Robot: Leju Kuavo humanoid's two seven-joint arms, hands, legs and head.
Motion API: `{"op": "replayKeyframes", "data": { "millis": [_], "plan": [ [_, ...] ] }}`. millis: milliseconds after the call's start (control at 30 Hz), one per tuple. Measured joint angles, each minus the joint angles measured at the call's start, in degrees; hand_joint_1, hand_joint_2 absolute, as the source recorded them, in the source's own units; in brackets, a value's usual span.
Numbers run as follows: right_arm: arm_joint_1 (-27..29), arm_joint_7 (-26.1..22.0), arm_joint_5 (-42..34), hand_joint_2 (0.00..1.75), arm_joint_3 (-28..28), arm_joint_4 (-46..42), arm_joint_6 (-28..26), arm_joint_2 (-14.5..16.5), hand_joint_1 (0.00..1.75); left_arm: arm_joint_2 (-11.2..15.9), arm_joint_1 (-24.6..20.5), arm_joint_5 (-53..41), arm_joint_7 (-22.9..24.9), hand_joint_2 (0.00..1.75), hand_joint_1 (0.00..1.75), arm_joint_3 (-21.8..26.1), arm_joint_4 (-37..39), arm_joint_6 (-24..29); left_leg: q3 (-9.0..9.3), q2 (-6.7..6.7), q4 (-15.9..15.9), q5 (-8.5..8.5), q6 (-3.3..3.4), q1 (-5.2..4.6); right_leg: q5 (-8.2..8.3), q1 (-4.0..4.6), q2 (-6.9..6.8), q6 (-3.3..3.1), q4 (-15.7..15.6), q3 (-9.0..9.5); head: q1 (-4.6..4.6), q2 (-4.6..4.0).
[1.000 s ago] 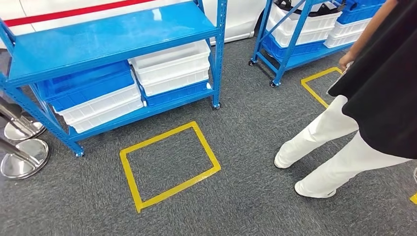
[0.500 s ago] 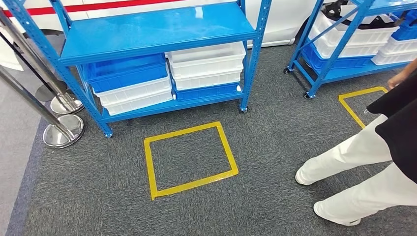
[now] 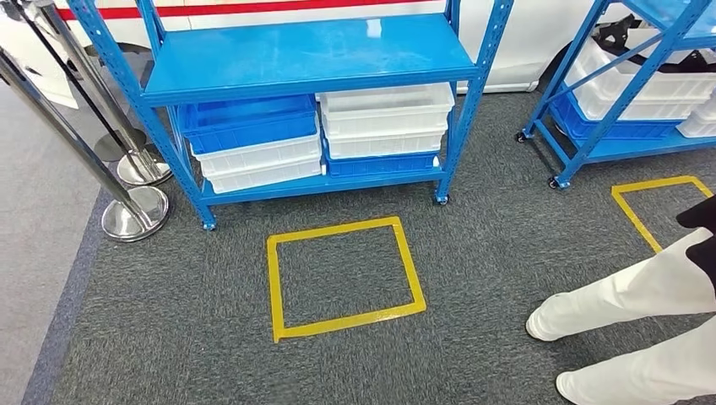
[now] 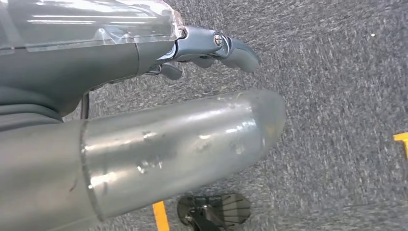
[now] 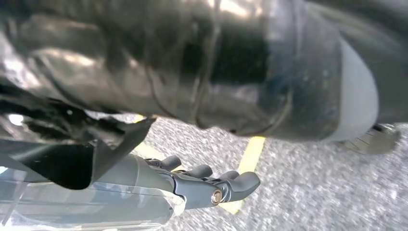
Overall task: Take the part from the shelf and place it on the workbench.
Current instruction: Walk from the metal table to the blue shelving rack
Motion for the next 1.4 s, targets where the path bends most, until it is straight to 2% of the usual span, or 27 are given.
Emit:
{"op": "replayKeyframes", "data": {
  "millis": [100,167,200,267,333,400,467,500,567,600,633,700,733,800,867,900,933,1000,1033,1067,1100,1167,1200,1233,1300,1367,1400],
  "plan": [
    [0.0,0.0,-0.3,0.00,-0.2,0.0,-0.3,0.0,0.00,0.0,0.0,0.4,0.0,0.00,0.00,0.3,0.0,-0.2,0.67,-0.09,0.0,-0.79,-1.14,0.04,-1.06,0.17,0.02,-1.12,-1.0,0.89,-0.01,0.00],
    [0.3,0.1,-0.4,0.00,-0.4,0.0,-0.6,-0.1,0.00,-0.1,0.0,0.5,-0.1,0.00,0.00,0.5,0.0,-0.3,0.34,0.08,2.1,-1.69,-1.72,0.22,-1.63,0.00,-0.16,-1.95,-1.7,2.49,-0.02,0.00],
    [0.4,0.2,-0.5,0.00,-0.5,0.0,-0.7,-0.1,0.00,-0.1,0.1,0.5,-0.1,0.00,0.00,0.5,0.0,-0.4,-1.13,0.17,5.0,-2.53,-1.91,0.30,-1.99,-0.06,-0.29,-2.25,-2.0,3.36,-0.02,0.00],
    [0.5,0.3,-0.5,0.00,-0.7,0.0,-0.7,-0.1,0.00,-0.1,0.3,0.6,-0.2,0.00,0.00,0.8,0.0,-0.4,-6.69,0.26,13.0,-4.32,-2.12,0.30,-3.18,0.07,-0.39,-2.63,-2.1,4.69,-0.03,0.00],
    [0.7,0.4,-0.6,0.00,-0.8,0.0,-0.6,-0.1,0.00,-0.2,0.8,0.6,-0.2,0.00,0.00,0.9,0.0,-0.6,-11.58,0.26,17.3,-3.04,-2.05,0.28,-4.75,0.19,-0.30,-2.66,-2.2,6.35,-0.03,0.00],
    [1.0,0.7,-0.6,0.00,-0.9,0.1,-0.6,-0.1,0.00,-0.3,1.2,0.6,-0.2,0.00,0.00,1.0,0.0,-0.7,-12.41,0.27,12.9,2.91,-1.54,0.20,-6.54,0.31,-0.26,-2.52,-2.5,8.75,-0.03,0.00],
    [1.2,1.0,-0.6,0.00,-0.9,0.2,-0.6,-0.1,0.00,-0.3,1.5,0.5,-0.2,0.00,0.00,1.0,0.0,-0.7,-10.92,0.39,7.1,7.64,-0.74,-0.19,-8.13,0.41,-0.27,-2.15,-3.4,11.17,-0.01,0.00],
    [1.3,1.1,-0.6,0.00,-0.9,0.2,-0.6,-0.1,0.00,-0.3,1.7,0.5,-0.2,0.00,0.00,1.0,0.1,-0.7,-10.03,0.51,5.5,8.04,-0.24,-0.53,-8.71,0.35,-0.25,-1.76,-4.0,12.19,-0.01,0.00],
    [1.0,1.2,-0.6,0.00,-0.9,0.4,-0.6,0.0,0.00,-0.3,1.7,0.5,-0.2,0.00,0.00,1.0,0.1,-0.8,-8.28,0.72,4.3,5.71,0.69,-1.15,-8.88,0.25,-0.27,-0.81,-4.8,13.65,-0.03,0.00],
    [0.7,1.2,-0.6,0.00,-1.0,0.4,-0.6,0.0,0.00,-0.2,1.5,0.5,-0.2,0.00,0.00,1.0,0.1,-0.8,-7.11,0.64,3.1,4.55,1.12,-1.09,-7.91,0.18,-0.27,-0.38,-3.5,13.44,-0.05,0.01],
    [0.5,1.2,-0.6,0.00,-1.0,0.4,-0.6,0.0,0.00,-0.2,1.4,0.5,-0.2,0.00,0.00,1.0,0.1,-0.7,-5.74,0.55,2.0,3.73,1.45,-0.95,-6.15,0.16,-0.23,-0.02,-0.4,12.07,-0.04,-0.01],
    [0.2,1.2,-0.6,0.00,-1.0,0.4,-0.6,0.0,0.00,-0.2,1.2,0.5,-0.2,0.00,0.00,1.0,0.1,-0.7,-2.61,0.36,-0.1,2.65,1.94,-0.54,-2.99,0.06,-0.08,0.64,8.6,6.41,-0.03,-0.02],
    [0.3,1.2,-0.6,0.00,-1.0,0.4,-0.6,0.0,0.00,-0.3,1.2,0.5,-0.1,0.00,0.00,1.0,0.1,-0.7,-0.95,0.33,-1.0,2.03,2.07,-0.46,-3.21,-0.02,-0.02,0.90,12.4,3.11,-0.01,-0.02],
    [0.4,1.3,-0.6,0.00,-1.0,0.4,-0.6,0.0,0.00,-0.4,1.3,0.5,-0.1,0.00,0.00,1.0,0.1,-0.7,2.27,0.06,-2.1,0.43,2.04,-0.28,-7.89,-0.12,-0.04,1.43,15.5,-2.42,-0.01,0.00],
    [0.6,1.3,-0.6,0.00,-1.0,0.4,-0.6,-0.1,0.00,-0.5,1.5,0.5,0.0,0.00,0.00,1.0,0.1,-0.7,5.42,-0.45,-2.6,-1.61,1.68,0.03,-12.73,-0.24,-0.06,1.78,14.0,-6.11,0.00,0.00],
    [0.8,1.3,-0.6,0.00,-1.1,0.4,-0.6,-0.1,0.00,-0.6,1.5,0.5,0.0,0.00,0.00,1.0,0.1,-0.7,6.93,-0.65,-2.7,-2.78,1.41,0.22,-12.62,-0.33,-0.08,1.84,11.9,-7.38,0.00,0.00],
    [1.1,1.3,-0.6,0.00,-1.1,0.4,-0.6,-0.2,0.00,-0.7,1.6,0.5,0.0,0.00,0.00,1.0,0.1,-0.7,8.32,-0.77,-2.7,-4.03,1.13,0.38,-9.66,-0.44,-0.14,1.91,9.1,-8.35,0.01,0.00],
    [1.5,1.3,-0.6,0.00,-1.2,0.5,-0.6,-0.2,0.00,-0.7,1.6,0.5,0.0,0.00,0.00,1.0,0.2,-0.8,10.66,-0.83,-2.5,-6.63,0.41,0.36,1.07,-0.52,-0.47,1.71,3.9,-9.51,0.00,0.00],
    [1.4,1.3,-0.6,0.00,-1.2,0.5,-0.6,-0.2,0.00,-0.7,1.5,0.5,0.1,0.00,0.00,1.0,0.2,-0.8,11.63,-0.80,-2.7,-7.74,-0.02,0.21,4.97,-0.43,-0.55,1.32,2.7,-9.68,-0.01,0.00],
    [1.2,1.3,-0.6,0.00,-1.2,0.6,-0.5,-0.2,0.00,-0.7,1.3,0.5,0.1,0.00,0.00,1.0,0.2,-0.8,12.38,-0.80,-2.6,-8.26,-0.47,0.11,6.57,-0.35,-0.57,0.76,2.4,-9.60,-0.02,0.00],
    [0.8,1.3,-0.6,0.00,-1.2,0.6,-0.5,-0.2,0.00,-0.7,1.0,0.5,0.2,0.00,0.00,1.0,0.2,-0.8,12.39,-0.80,-1.8,-7.83,-0.90,0.07,5.90,-0.29,-0.45,0.09,2.8,-9.12,-0.03,0.00],
    [0.5,1.3,-0.6,0.00,-1.2,0.6,-0.5,-0.2,0.00,-0.6,0.4,0.5,0.3,0.00,0.00,1.0,0.2,-0.9,9.54,-0.60,4.7,-4.74,-1.45,0.25,4.54,-0.36,-0.30,-1.04,2.2,-7.49,-0.03,0.00],
    [0.4,1.3,-0.5,0.00,-1.2,0.6,-0.5,-0.2,0.00,-0.6,0.2,0.5,0.3,0.00,0.00,1.0,0.2,-0.9,6.70,-0.44,9.3,-3.60,-1.65,0.32,3.86,-0.36,-0.25,-1.47,1.7,-6.31,-0.03,0.00],
    [0.4,1.3,-0.5,0.00,-1.2,0.5,-0.5,-0.2,0.00,-0.6,0.2,0.5,0.3,0.00,0.00,1.0,0.2,-0.9,3.71,-0.24,13.3,-3.89,-1.79,0.38,3.07,-0.34,-0.18,-1.78,1.1,-4.99,-0.03,0.00],
    [0.4,1.3,-0.5,0.00,-1.2,0.5,-0.3,-0.2,0.00,-0.6,0.4,0.5,0.3,0.00,0.00,1.0,0.2,-1.0,-1.36,-0.01,17.2,-8.70,-1.95,0.35,1.40,-0.21,0.03,-2.03,0.3,-2.28,-0.04,0.00],
    [0.6,1.2,-0.5,0.00,-1.2,0.5,-0.1,-0.2,0.00,-0.6,0.6,0.4,0.2,0.00,0.00,1.0,0.2,-0.8,-4.69,0.11,16.4,-14.53,-1.73,0.28,-0.38,0.01,0.21,-2.07,-0.1,0.40,-0.03,0.00],
    [0.6,1.2,-0.5,0.00,-1.2,0.5,0.0,-0.1,0.00,-0.7,0.6,0.3,0.1,0.00,0.00,1.0,0.2,-0.6,-5.83,0.15,15.0,-15.82,-1.48,0.23,-1.27,0.13,0.27,-2.06,-0.2,1.64,-0.03,0.00]
  ]
}}
